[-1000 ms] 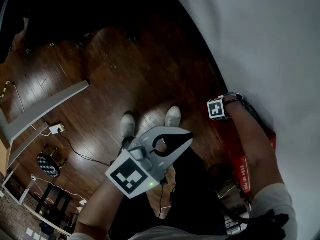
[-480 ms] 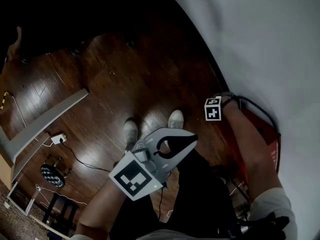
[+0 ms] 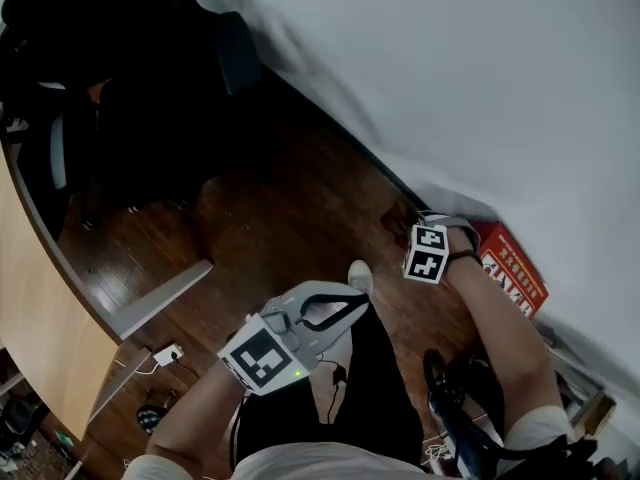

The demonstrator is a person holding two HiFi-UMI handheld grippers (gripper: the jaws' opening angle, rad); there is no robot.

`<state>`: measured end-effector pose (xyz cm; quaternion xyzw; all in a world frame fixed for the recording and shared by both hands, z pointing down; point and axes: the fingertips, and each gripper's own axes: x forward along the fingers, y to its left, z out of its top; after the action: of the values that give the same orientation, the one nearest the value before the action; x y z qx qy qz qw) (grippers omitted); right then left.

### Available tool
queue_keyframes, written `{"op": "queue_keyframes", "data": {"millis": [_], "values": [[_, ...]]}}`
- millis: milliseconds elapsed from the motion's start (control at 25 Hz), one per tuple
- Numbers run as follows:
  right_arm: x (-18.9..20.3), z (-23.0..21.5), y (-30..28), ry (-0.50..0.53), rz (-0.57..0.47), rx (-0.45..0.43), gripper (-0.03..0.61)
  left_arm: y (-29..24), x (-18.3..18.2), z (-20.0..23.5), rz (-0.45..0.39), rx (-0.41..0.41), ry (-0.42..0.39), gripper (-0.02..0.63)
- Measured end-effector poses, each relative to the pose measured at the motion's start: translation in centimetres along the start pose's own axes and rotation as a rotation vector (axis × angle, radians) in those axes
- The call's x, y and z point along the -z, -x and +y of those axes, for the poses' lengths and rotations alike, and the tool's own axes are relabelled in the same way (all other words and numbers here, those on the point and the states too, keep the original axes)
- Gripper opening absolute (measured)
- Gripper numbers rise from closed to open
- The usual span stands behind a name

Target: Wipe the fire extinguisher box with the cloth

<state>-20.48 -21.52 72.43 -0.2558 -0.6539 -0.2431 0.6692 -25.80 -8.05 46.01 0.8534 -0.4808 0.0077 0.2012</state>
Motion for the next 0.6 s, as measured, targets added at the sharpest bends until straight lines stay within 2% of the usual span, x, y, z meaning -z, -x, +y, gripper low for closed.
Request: {"op": "queue_keyframes", "data": {"millis": [80, 160, 280, 360, 440, 520, 600], "values": [[-1.5, 1.8, 6.4, -0.205, -0.138, 0.059, 0.052, 1.5, -1.5, -2.1, 0.026, 0.036, -0.051, 0.000], [-2.9, 4.4, 12.5, -0.408, -0.320, 0.106, 0.054, 2.9, -2.2, -4.2, 0.054, 0.064, -0.066, 0.000], [-3.0, 10.3, 20.3, -0.705, -0.558, 0.172, 0.054, 4.4, -2.6, -7.4, 0.109, 0.118, -0.086, 0.000], [-1.2, 14.7, 24.1, -0.903, -0.628, 0.252, 0.054, 4.8, -3.0, -9.5, 0.142, 0.157, -0.126, 0.000], [0.4, 19.5, 26.9, -1.060, -0.673, 0.319, 0.054, 5.0, -3.0, -12.2, 0.165, 0.197, -0.150, 0.000], [1.1, 24.8, 29.1, -1.161, -0.728, 0.340, 0.054, 5.4, -3.0, -15.5, 0.175, 0.226, -0.147, 0.000], [1.1, 30.0, 31.0, -1.203, -0.777, 0.348, 0.054, 5.8, -3.3, -19.2, 0.161, 0.244, -0.141, 0.000]]}}
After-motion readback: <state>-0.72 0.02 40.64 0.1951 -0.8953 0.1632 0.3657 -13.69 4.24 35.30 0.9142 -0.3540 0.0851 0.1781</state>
